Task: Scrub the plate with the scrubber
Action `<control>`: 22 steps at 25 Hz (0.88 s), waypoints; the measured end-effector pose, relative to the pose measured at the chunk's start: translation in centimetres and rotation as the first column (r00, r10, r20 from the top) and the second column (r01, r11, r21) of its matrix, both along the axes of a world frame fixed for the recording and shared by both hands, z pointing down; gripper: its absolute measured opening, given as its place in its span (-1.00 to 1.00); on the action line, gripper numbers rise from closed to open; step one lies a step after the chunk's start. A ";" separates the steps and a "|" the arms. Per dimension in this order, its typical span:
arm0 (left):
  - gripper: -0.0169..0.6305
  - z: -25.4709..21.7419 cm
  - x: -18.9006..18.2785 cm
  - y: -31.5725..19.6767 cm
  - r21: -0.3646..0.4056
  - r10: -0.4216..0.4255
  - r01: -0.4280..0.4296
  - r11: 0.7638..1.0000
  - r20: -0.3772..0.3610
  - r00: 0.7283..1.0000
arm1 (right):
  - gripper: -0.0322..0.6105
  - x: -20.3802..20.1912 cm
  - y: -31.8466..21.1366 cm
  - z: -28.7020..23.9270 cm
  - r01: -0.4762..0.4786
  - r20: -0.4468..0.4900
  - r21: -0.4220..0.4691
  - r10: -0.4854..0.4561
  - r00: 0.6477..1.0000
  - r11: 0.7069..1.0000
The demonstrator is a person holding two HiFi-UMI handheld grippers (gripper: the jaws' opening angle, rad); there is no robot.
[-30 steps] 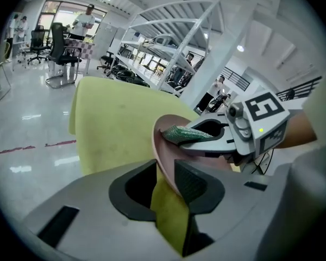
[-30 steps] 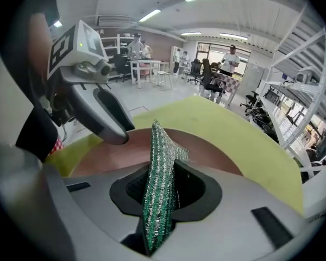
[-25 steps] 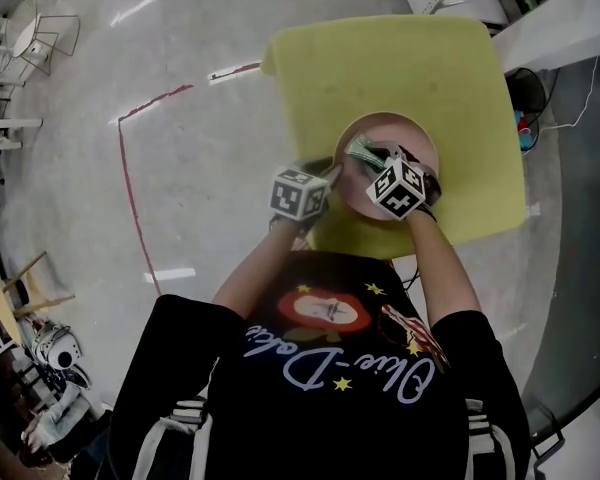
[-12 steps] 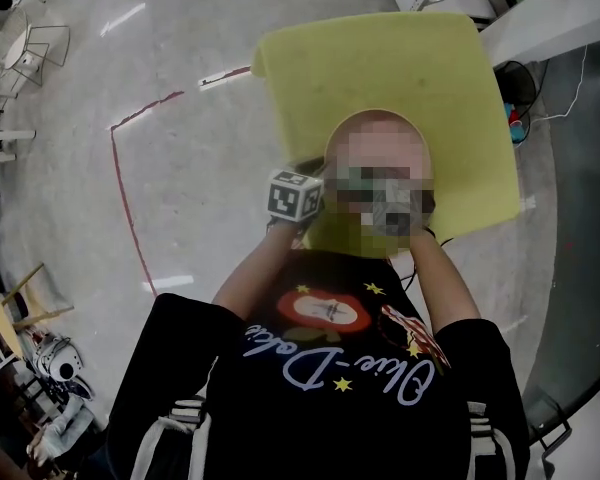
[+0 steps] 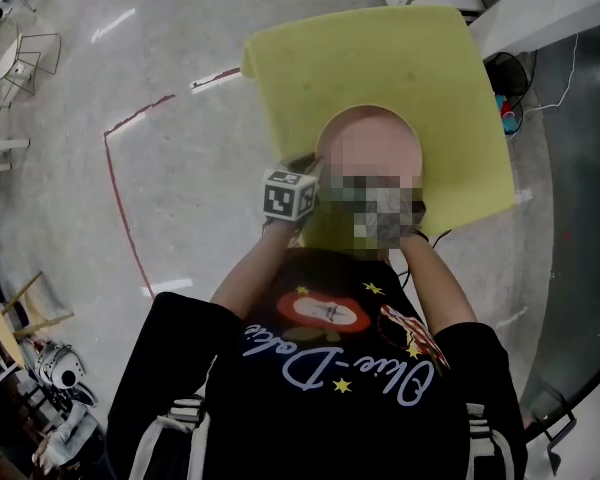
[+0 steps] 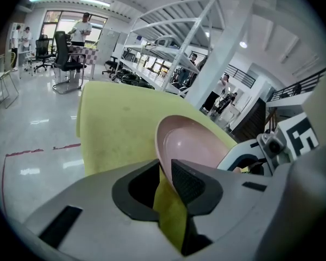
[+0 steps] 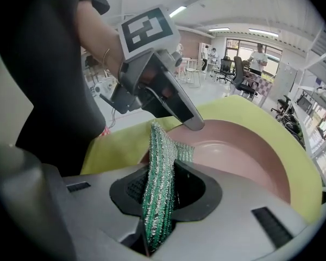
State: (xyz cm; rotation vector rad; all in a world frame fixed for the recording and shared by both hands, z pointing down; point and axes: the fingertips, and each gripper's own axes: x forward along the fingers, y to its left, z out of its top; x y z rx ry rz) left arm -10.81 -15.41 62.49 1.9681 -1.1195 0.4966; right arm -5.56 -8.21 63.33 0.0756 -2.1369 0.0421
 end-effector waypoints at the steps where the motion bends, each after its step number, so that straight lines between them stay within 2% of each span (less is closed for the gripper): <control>1: -0.78 0.1 0.2 0.0 0.002 0.000 0.000 1.000 0.002 1.000 | -0.70 0.1 0.0 0.0 0.004 0.004 0.006 -0.004 1.000 1.000; 4: -0.78 0.2 0.5 0.1 0.002 -0.005 0.005 1.000 -0.002 1.000 | -0.70 0.3 -0.8 -1.0 -0.007 0.051 0.026 0.006 0.999 1.000; 7: -0.79 0.0 0.4 -0.1 0.004 -0.008 0.008 1.000 0.002 1.000 | -0.70 0.7 -4.3 -2.8 -0.060 0.091 0.104 0.051 0.995 0.993; 9: -0.79 0.0 0.3 -0.2 0.002 -0.010 0.010 1.000 0.007 1.000 | -0.70 1.5 -7.4 -3.4 -0.103 0.082 0.171 0.089 0.993 0.980; 12: -0.79 0.4 0.3 0.0 0.000 -0.010 0.010 1.000 0.016 1.000 | -0.70 3.0 -11.1 -3.3 -0.151 0.042 0.223 0.146 0.988 0.963; 16: -0.79 0.6 0.2 0.1 -0.007 -0.008 0.009 1.000 0.027 1.000 | -0.70 4.2 -13.2 -2.0 -0.157 -0.027 0.238 0.168 0.985 0.958; 22: -0.79 0.3 0.0 0.2 -0.010 -0.001 0.002 1.000 0.035 0.999 | -0.70 4.0 -12.5 -0.5 -0.148 -0.053 0.197 0.161 0.985 0.969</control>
